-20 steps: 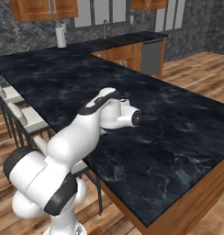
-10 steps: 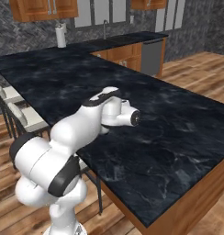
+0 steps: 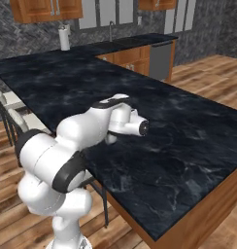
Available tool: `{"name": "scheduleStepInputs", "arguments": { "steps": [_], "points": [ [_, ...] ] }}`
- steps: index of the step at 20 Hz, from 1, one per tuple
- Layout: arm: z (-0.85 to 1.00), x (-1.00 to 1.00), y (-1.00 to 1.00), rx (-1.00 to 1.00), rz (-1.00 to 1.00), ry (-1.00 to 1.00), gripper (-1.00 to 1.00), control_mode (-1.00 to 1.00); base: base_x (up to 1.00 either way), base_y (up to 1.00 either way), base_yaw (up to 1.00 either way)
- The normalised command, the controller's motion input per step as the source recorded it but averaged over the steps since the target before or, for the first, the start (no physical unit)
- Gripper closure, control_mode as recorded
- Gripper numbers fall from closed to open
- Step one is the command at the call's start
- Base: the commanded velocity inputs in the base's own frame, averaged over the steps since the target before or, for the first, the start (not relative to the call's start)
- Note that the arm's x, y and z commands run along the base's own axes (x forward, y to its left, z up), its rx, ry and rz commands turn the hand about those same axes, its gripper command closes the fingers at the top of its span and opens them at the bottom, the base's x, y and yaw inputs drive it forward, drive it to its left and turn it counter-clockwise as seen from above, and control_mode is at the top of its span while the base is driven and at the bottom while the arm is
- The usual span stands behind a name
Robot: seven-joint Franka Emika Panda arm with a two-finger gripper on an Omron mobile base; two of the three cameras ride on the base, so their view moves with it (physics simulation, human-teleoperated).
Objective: Get the candle and the wine from the cabinet and move them to the dining counter.
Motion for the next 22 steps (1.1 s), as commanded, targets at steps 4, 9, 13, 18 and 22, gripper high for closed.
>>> {"name": "scheduleStepInputs", "arguments": {
  "steps": [4, 9, 13, 18, 22],
  "points": [
    [-0.29, 0.16, 0.0, 0.0, 0.01, 0.0, 1.0, -1.0, 0.0, 0.0, 0.0],
    [-0.3, 0.18, 0.0, -0.01, 0.01, 0.0, 1.0, -1.0, 0.0, 0.0, 0.0],
    [-0.35, 0.21, 0.01, -0.02, 0.01, 0.01, 1.0, -1.0, 0.0, 0.0, 0.0],
    [-0.34, 0.23, 0.0, 0.0, 0.02, 0.0, 1.0, -1.0, 0.0, 0.0, 0.0],
    [-0.33, 0.24, 0.0, 0.0, 0.03, 0.0, 1.0, -1.0, 0.0, 0.0, 0.0]
  ]
}}
